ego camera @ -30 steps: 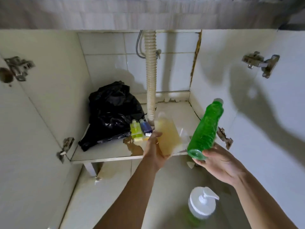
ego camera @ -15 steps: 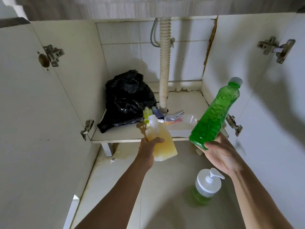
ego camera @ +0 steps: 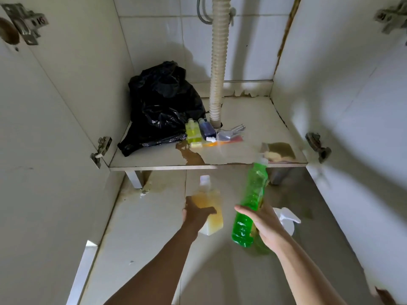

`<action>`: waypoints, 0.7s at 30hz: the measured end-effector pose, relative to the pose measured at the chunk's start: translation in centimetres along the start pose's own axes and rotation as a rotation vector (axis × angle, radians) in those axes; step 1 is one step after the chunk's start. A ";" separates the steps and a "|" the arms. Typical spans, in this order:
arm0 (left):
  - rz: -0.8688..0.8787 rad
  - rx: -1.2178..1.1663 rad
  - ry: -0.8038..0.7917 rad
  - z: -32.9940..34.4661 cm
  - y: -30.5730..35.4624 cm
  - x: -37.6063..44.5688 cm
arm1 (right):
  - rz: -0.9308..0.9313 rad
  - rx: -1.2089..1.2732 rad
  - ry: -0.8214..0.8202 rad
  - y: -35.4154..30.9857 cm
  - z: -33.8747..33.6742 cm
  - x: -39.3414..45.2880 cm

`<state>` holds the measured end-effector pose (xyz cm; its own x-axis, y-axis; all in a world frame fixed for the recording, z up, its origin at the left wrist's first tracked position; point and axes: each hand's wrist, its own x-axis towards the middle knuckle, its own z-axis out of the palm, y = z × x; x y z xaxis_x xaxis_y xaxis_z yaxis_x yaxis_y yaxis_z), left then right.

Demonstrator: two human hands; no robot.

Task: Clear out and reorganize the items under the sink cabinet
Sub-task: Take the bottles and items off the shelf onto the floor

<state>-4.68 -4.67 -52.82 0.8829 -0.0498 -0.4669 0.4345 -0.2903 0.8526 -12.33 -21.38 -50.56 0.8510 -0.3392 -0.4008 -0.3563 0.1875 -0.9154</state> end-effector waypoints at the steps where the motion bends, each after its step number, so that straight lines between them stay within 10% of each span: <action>1: -0.016 0.017 0.014 0.2 -1.0 0.3 | 0.042 -0.028 0.022 1.5 0.1 0.3; 21: -0.097 0.187 0.158 5.1 -8.8 4.6 | 0.078 -0.426 0.388 11.1 2.7 5.4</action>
<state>-5.39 -7.18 -63.68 0.8617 0.1323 -0.4898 0.4913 -0.4588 0.7404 -10.64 -18.68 -62.76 0.6412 -0.6671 -0.3793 -0.6046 -0.1348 -0.7851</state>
